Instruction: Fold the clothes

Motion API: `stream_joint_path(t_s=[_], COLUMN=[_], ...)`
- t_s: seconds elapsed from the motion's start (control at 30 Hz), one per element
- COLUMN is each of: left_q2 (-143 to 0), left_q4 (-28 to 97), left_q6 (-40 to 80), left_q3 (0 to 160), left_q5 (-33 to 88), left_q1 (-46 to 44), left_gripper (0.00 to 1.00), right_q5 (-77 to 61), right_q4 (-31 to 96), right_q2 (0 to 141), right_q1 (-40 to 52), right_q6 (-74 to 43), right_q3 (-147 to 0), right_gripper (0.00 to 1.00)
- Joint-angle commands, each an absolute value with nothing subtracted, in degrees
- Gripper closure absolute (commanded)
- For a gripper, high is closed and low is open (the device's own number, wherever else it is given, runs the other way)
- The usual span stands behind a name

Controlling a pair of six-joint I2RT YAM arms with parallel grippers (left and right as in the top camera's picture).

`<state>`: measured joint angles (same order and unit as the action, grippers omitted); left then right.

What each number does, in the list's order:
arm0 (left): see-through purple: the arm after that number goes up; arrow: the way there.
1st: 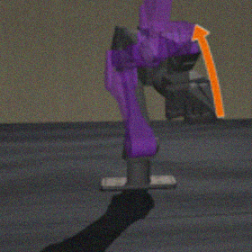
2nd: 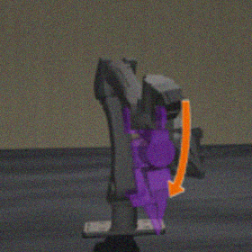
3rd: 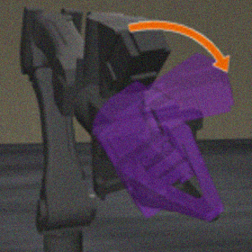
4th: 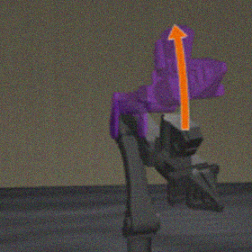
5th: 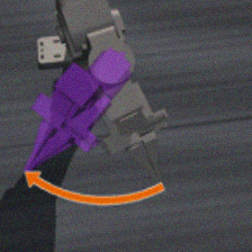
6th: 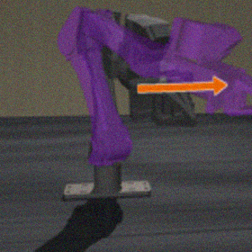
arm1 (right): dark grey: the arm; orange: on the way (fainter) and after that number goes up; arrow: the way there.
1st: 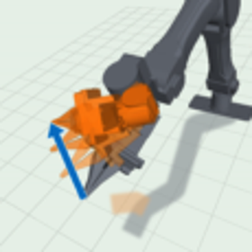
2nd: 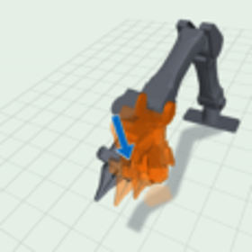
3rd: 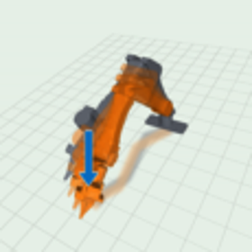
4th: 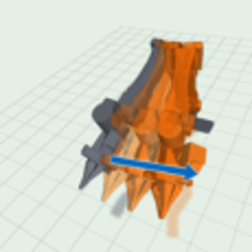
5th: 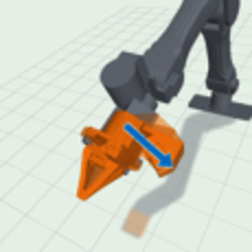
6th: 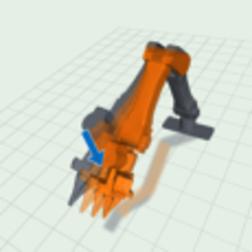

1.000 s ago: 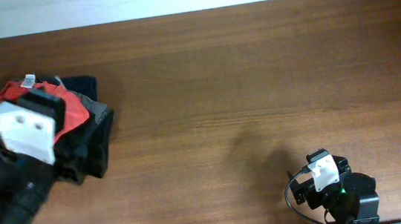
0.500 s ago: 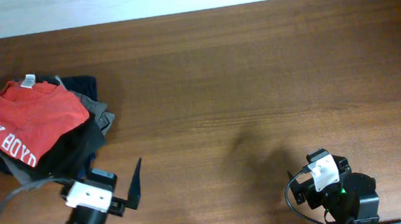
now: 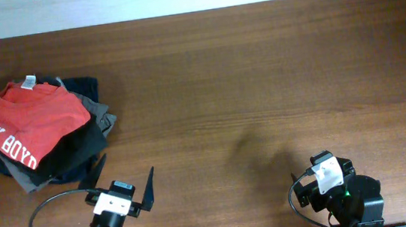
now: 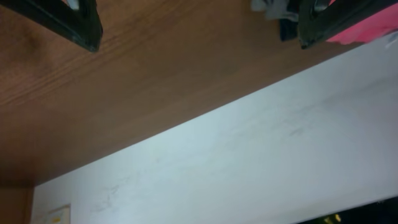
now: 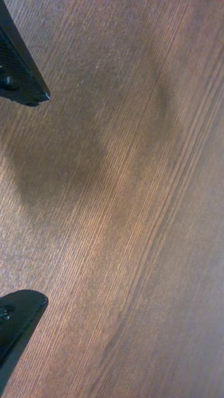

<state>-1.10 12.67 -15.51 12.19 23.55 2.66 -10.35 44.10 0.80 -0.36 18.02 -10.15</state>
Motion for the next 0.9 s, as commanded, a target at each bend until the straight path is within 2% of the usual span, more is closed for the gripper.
stream_joint_path(t_s=[0.0, 0.23, 0.87], left_q2=[-0.3, -0.3, -0.3], left_q4=[10.9, 2.8, 2.6], left_q6=[-16.2, -16.2, -16.2], left_q3=[8.6, 0.8, 0.5], left_q5=[22.6, 22.7, 22.7], left_q1=[1.8, 1.1, 1.1], left_gripper=[0.01, 0.01, 0.01], right_q5=[-9.8, -9.8, -9.8], right_q4=[44.1, 44.1, 44.1], right_q2=[0.3, 0.3, 0.3], right_q1=[0.0, 0.0, 0.0], right_q6=[18.0, 18.0, 18.0], right_q3=[-9.7, -9.7, -9.7], right_gripper=[0.01, 0.01, 0.01])
